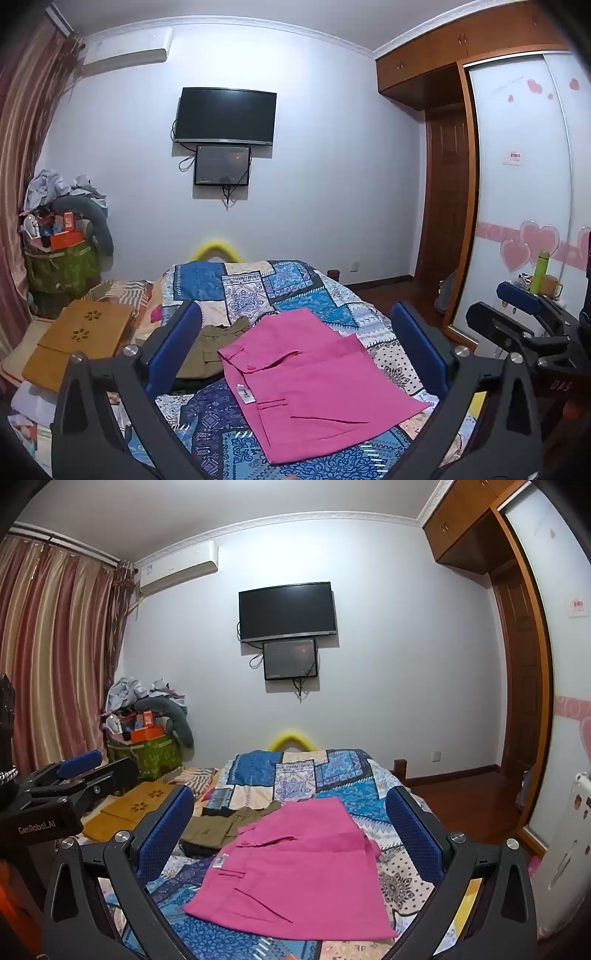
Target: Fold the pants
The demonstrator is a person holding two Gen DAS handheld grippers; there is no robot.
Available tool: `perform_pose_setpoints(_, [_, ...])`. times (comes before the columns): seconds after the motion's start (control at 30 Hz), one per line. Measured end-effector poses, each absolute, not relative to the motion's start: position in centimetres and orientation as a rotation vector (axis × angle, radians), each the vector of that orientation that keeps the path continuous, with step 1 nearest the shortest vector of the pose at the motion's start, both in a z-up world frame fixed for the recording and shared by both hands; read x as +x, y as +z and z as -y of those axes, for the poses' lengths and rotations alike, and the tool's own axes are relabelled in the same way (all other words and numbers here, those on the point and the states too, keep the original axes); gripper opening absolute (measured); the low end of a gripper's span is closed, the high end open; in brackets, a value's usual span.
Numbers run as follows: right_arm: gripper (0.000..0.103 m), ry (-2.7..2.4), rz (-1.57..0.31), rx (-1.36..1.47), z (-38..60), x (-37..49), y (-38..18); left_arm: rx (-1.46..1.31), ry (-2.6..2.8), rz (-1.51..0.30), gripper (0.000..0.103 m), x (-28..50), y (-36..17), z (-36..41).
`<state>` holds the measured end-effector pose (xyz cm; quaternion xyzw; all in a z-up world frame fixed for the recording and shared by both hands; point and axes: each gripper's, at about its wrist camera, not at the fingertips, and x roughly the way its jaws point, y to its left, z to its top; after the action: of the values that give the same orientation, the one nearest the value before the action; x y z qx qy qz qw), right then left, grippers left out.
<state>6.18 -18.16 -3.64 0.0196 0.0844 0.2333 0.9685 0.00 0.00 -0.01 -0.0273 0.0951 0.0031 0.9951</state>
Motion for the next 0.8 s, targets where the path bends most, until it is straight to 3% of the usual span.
perform_pose_setpoints(0.8, [0.103,0.472,-0.177,0.032,18.0,6.7,-3.6,-0.078,0.010,-0.236,0.103,1.4,-1.0,-0.4])
